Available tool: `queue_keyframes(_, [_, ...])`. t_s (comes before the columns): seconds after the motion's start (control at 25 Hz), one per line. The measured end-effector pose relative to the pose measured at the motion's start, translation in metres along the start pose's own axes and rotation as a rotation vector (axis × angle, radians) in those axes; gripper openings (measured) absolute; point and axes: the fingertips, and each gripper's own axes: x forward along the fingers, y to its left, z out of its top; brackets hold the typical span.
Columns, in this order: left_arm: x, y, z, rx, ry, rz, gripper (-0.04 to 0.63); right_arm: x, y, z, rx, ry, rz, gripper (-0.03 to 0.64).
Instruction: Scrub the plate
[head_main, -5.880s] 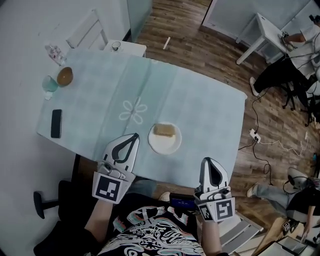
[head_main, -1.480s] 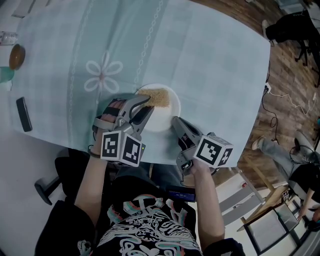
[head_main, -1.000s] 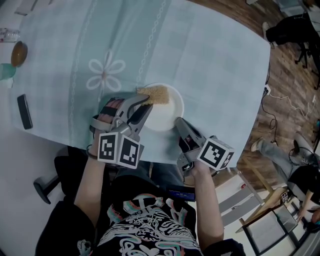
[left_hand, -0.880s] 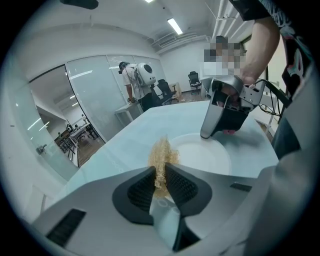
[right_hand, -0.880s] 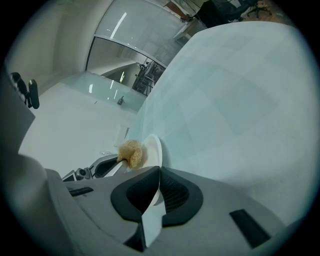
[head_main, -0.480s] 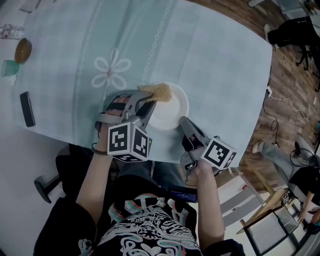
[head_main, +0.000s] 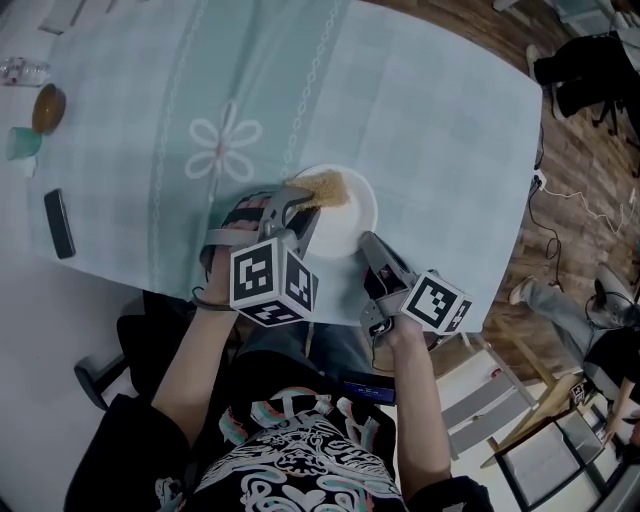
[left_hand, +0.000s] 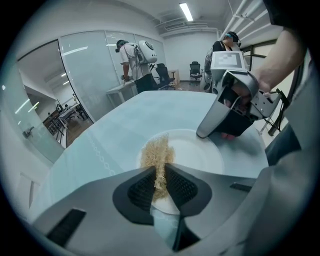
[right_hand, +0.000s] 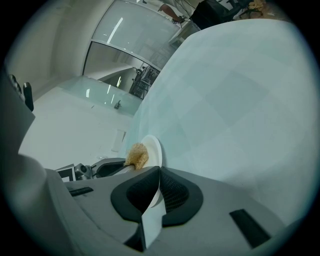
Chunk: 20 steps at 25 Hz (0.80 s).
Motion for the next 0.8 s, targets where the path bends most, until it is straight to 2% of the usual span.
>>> queue_keyframes(0.16, [0.003,-0.006,0.004,0.032,0.011,0.001,0.075,0.001,0.001,0.002,-0.006,-0.005,-0.002,-0.003])
queue_keyframes(0.52, [0.005,-0.038,0.015,0.057,-0.008,-0.101,0.074,0.0,0.0,0.001,0.001,-0.011,-0.006,-0.003])
queue_keyframes(0.68, [0.004,-0.05,0.017,0.045,-0.001,-0.132,0.074,0.001,-0.001,0.001,0.004,-0.01,-0.008,-0.003])
queue_keyframes(0.8, [0.003,-0.059,0.017,-0.001,0.002,-0.185,0.074,0.001,-0.001,0.001,0.003,-0.014,-0.01,-0.003])
